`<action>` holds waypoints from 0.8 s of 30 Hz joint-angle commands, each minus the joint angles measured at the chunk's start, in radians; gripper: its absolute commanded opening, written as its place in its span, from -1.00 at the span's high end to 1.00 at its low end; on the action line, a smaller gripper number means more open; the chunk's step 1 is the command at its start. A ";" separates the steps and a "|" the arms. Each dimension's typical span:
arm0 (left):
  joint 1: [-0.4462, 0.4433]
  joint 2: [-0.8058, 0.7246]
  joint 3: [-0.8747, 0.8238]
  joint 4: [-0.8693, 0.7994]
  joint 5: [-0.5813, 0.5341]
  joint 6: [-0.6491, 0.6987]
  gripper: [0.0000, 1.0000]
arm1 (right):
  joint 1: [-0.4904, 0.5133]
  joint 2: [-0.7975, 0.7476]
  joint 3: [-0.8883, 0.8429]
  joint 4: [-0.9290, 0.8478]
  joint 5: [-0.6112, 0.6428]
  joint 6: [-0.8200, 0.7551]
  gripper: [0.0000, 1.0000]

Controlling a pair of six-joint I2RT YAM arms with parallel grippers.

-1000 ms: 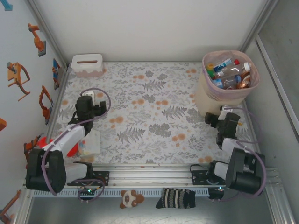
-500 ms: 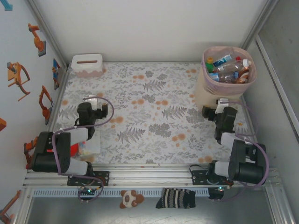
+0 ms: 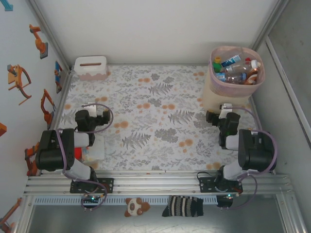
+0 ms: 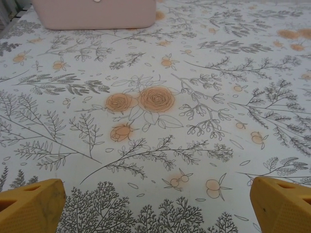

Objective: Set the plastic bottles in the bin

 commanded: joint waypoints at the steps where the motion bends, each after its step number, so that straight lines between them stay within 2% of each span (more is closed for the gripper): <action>1: 0.008 -0.001 0.028 0.008 0.061 -0.021 -0.94 | 0.023 0.004 0.023 0.052 0.043 -0.014 -0.67; 2: 0.008 0.000 0.028 0.013 0.060 -0.022 -0.94 | 0.029 0.010 0.032 0.043 0.047 -0.020 -0.71; 3: 0.009 0.002 0.028 0.016 0.056 -0.022 -0.94 | 0.035 0.004 0.057 -0.015 0.070 -0.020 -0.94; 4: 0.008 0.003 0.033 0.006 0.038 -0.028 -0.94 | 0.039 0.006 0.082 -0.057 0.095 -0.016 -0.99; 6: 0.007 0.004 0.044 -0.013 -0.007 -0.042 -0.94 | 0.038 0.005 0.096 -0.085 0.141 0.000 -0.99; 10: 0.000 0.006 0.052 -0.027 -0.056 -0.052 -0.94 | 0.040 0.009 0.096 -0.083 0.143 0.003 -0.99; 24: -0.003 0.003 0.049 -0.023 -0.065 -0.053 -0.94 | 0.039 0.008 0.097 -0.085 0.143 0.003 -0.99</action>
